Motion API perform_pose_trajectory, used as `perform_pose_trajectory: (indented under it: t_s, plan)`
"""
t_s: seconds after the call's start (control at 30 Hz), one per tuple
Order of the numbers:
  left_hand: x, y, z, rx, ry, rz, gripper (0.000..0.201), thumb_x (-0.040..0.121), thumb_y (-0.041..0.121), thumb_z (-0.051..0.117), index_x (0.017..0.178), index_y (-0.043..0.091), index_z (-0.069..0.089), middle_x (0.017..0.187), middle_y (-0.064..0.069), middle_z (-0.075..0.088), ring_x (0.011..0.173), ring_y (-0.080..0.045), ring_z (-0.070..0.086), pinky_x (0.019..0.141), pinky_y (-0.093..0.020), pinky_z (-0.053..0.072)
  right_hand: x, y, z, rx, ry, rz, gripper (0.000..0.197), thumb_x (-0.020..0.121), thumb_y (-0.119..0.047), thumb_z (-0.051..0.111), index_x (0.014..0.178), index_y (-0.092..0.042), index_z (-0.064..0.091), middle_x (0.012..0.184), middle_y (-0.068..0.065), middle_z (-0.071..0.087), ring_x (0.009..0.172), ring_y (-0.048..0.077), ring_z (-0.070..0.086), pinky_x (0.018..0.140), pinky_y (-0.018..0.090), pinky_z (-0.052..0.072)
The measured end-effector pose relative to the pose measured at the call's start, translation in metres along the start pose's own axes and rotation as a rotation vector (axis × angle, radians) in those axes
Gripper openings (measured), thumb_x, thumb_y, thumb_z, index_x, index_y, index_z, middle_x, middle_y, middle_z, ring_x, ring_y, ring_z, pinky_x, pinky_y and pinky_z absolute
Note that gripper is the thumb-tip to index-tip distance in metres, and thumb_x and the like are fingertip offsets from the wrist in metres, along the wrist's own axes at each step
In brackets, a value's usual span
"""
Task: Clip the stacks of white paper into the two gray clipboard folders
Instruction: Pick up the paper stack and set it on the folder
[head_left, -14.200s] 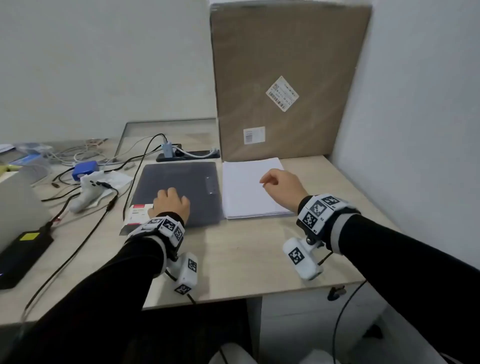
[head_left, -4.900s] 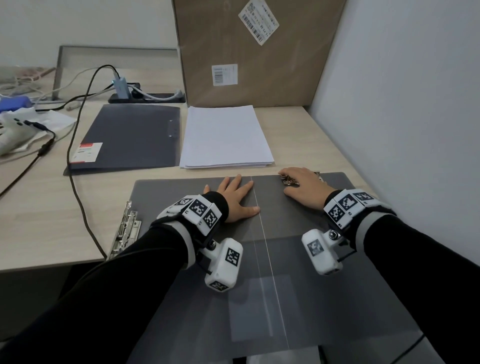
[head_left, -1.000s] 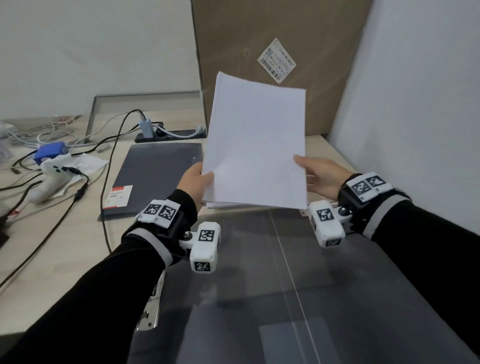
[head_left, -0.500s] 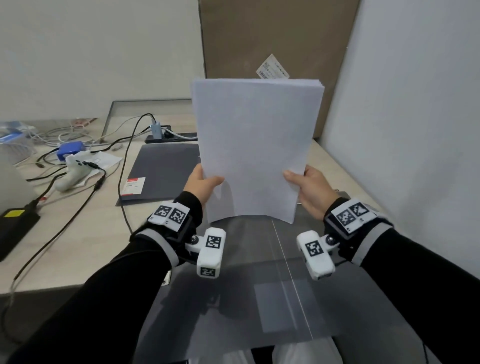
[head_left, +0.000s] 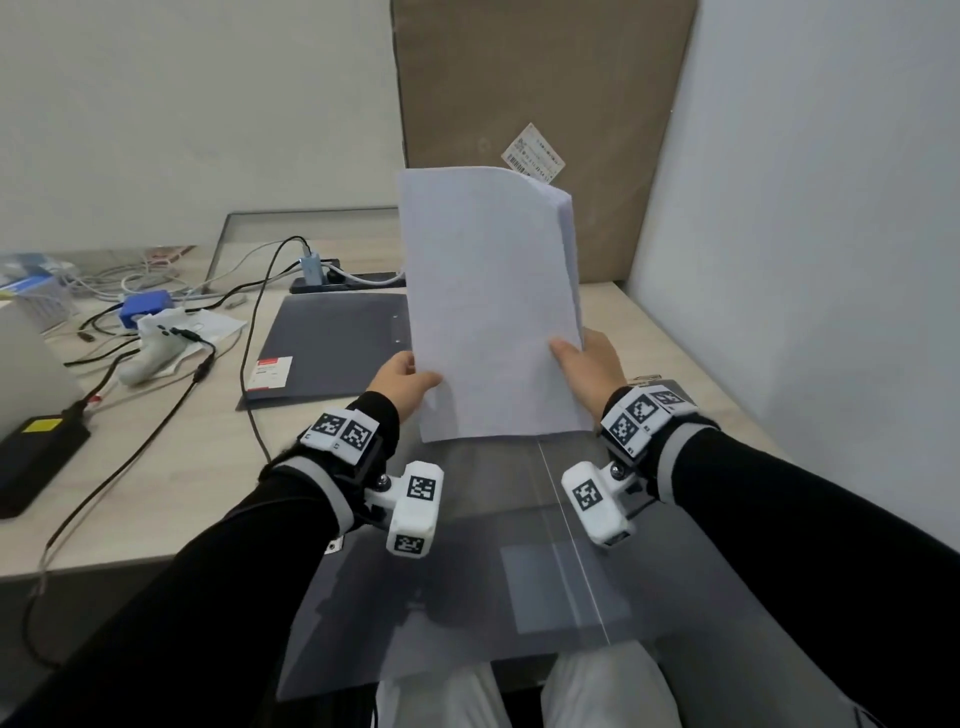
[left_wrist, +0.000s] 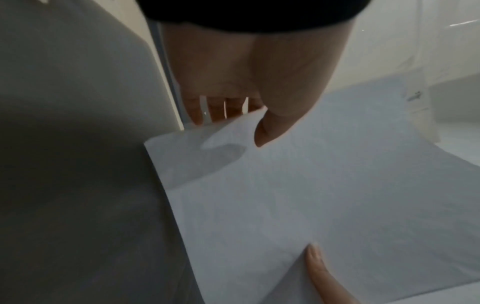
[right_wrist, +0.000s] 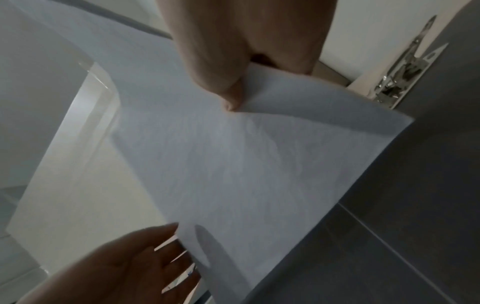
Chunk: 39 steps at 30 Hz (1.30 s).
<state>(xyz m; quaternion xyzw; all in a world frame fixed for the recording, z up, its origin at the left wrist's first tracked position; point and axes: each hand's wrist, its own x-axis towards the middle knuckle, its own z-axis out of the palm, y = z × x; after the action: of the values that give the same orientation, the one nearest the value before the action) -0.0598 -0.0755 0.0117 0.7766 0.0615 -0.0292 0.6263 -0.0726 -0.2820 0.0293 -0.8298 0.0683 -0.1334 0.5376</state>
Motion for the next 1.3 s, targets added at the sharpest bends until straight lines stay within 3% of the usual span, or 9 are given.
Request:
perform_pose_trajectory:
  t_s: [0.17, 0.37, 0.47, 0.63, 0.73, 0.83, 0.97, 1.2, 1.3]
  plan:
    - [0.0, -0.012, -0.045, 0.181, 0.065, 0.016, 0.037, 0.089, 0.004, 0.054, 0.126, 0.007, 0.054, 0.129, -0.014, 0.059, 0.101, -0.017, 0.053, 0.084, -0.029, 0.039, -0.003, -0.001, -0.018, -0.199, -0.035, 0.022, 0.03, 0.093, -0.013, 0.046, 0.114, 0.002, 0.062, 0.114, 0.021, 0.065, 0.107, 0.036, 0.06, 0.085, 0.033, 0.045]
    - [-0.011, -0.037, -0.083, 0.421, 0.058, -0.164, 0.042, 0.09, 0.001, 0.05, 0.132, 0.003, 0.05, 0.134, -0.019, 0.054, 0.113, -0.032, 0.055, 0.091, -0.032, 0.047, -0.033, 0.019, -0.012, -0.361, -0.366, 0.31, 0.039, 0.093, -0.015, 0.053, 0.125, 0.006, 0.053, 0.129, 0.022, 0.056, 0.12, 0.036, 0.054, 0.095, 0.036, 0.046]
    - [-0.021, -0.046, -0.083, 0.375, 0.025, -0.252, 0.046, 0.093, 0.003, 0.047, 0.139, 0.006, 0.041, 0.122, -0.016, 0.053, 0.088, -0.024, 0.056, 0.062, -0.02, 0.05, -0.051, 0.025, 0.004, -0.357, -0.464, 0.358, 0.04, 0.092, -0.015, 0.053, 0.126, 0.006, 0.052, 0.133, 0.024, 0.053, 0.124, 0.036, 0.05, 0.097, 0.036, 0.045]
    - [-0.025, -0.052, -0.079, 0.371, 0.042, -0.278, 0.047, 0.093, 0.003, 0.046, 0.14, 0.004, 0.042, 0.14, -0.019, 0.047, 0.13, -0.033, 0.046, 0.101, -0.036, 0.042, -0.067, 0.028, 0.027, -0.363, -0.521, 0.386, 0.041, 0.093, -0.014, 0.052, 0.128, 0.008, 0.051, 0.135, 0.025, 0.051, 0.126, 0.037, 0.048, 0.099, 0.036, 0.042]
    - [-0.028, -0.05, -0.075, 0.349, 0.013, -0.275, 0.044, 0.093, 0.002, 0.047, 0.137, 0.003, 0.045, 0.143, -0.02, 0.045, 0.131, -0.034, 0.046, 0.103, -0.038, 0.042, -0.067, 0.033, 0.026, -0.386, -0.498, 0.39, 0.041, 0.092, -0.013, 0.053, 0.127, 0.007, 0.051, 0.134, 0.025, 0.051, 0.126, 0.036, 0.048, 0.097, 0.035, 0.043]
    - [-0.03, -0.048, -0.068, 0.286, -0.018, -0.266, 0.043, 0.093, 0.0, 0.048, 0.136, 0.001, 0.045, 0.137, -0.021, 0.05, 0.11, -0.026, 0.053, 0.099, -0.038, 0.044, -0.063, 0.034, 0.016, -0.403, -0.468, 0.4, 0.042, 0.093, -0.015, 0.052, 0.129, 0.005, 0.05, 0.136, 0.022, 0.051, 0.127, 0.034, 0.048, 0.097, 0.033, 0.043]
    - [-0.03, -0.047, -0.054, 0.201, -0.049, -0.263, 0.042, 0.093, -0.002, 0.046, 0.136, -0.002, 0.045, 0.089, -0.005, 0.055, 0.071, -0.014, 0.052, 0.071, -0.026, 0.048, -0.058, 0.037, -0.002, -0.411, -0.429, 0.417, 0.042, 0.093, -0.016, 0.052, 0.129, 0.005, 0.05, 0.136, 0.023, 0.05, 0.127, 0.035, 0.047, 0.099, 0.035, 0.042]
    - [-0.033, -0.045, -0.041, 0.112, -0.091, -0.266, 0.027, 0.093, -0.007, 0.04, 0.108, 0.008, 0.056, 0.074, -0.004, 0.05, 0.062, -0.014, 0.048, 0.043, -0.015, 0.048, -0.063, 0.044, -0.014, -0.403, -0.453, 0.453, 0.043, 0.092, -0.019, 0.055, 0.128, 0.005, 0.051, 0.135, 0.023, 0.051, 0.127, 0.035, 0.048, 0.101, 0.037, 0.042]
    - [-0.031, -0.048, -0.042, 0.127, -0.095, -0.249, 0.026, 0.093, -0.007, 0.039, 0.105, 0.011, 0.053, 0.08, -0.004, 0.051, 0.067, -0.013, 0.049, 0.06, -0.02, 0.045, -0.067, 0.044, -0.013, -0.395, -0.481, 0.455, 0.044, 0.092, -0.019, 0.056, 0.128, 0.005, 0.051, 0.136, 0.023, 0.051, 0.127, 0.035, 0.048, 0.101, 0.036, 0.042]
